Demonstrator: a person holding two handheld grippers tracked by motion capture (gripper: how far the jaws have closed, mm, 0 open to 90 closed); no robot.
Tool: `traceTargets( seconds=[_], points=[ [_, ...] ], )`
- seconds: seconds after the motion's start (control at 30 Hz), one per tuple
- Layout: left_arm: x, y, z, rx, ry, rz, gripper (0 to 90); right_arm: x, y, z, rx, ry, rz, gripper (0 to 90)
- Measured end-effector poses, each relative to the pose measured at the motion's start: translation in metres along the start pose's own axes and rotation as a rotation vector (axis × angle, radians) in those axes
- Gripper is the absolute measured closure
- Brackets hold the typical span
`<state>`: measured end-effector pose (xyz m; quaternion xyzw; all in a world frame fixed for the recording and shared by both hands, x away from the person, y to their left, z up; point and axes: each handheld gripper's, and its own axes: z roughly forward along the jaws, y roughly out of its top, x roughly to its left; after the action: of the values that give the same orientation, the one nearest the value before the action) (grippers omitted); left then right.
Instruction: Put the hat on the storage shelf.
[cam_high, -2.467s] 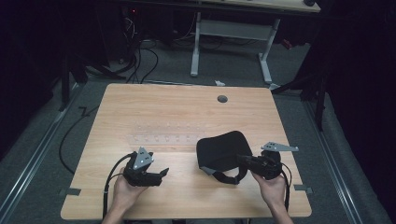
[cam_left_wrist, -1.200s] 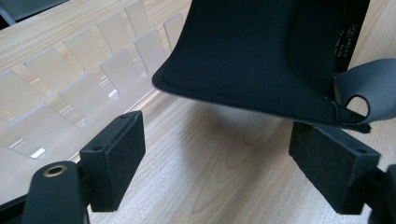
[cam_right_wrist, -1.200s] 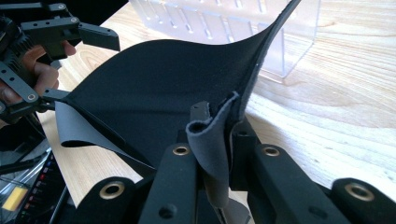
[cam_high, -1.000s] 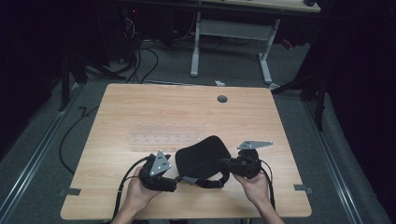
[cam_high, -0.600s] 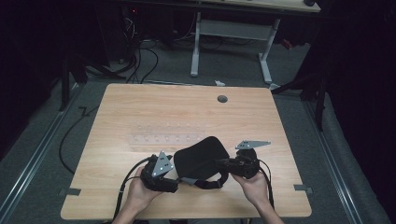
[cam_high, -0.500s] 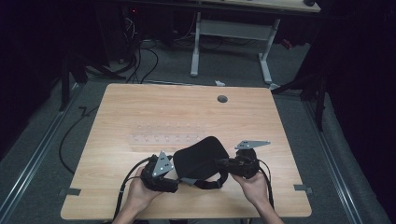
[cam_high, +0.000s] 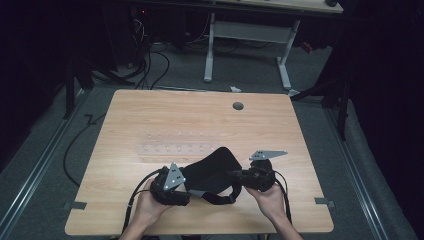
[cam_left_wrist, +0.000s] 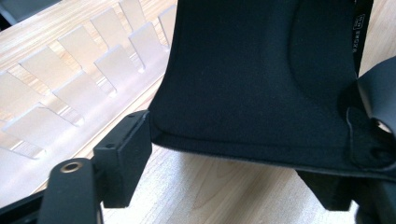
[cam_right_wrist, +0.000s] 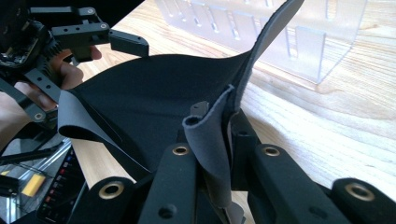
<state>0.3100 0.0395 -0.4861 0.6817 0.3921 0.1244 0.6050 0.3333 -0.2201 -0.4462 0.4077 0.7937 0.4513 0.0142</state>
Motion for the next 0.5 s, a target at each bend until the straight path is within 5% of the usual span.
traceTargets(
  seconds=[0.5],
  points=[
    [-0.0033,0.0009,-0.0004,-0.019,-0.023,0.012,46.0,0.0054,0.0043,0.0069,-0.007,0.043,-0.001,83.5]
  ],
)
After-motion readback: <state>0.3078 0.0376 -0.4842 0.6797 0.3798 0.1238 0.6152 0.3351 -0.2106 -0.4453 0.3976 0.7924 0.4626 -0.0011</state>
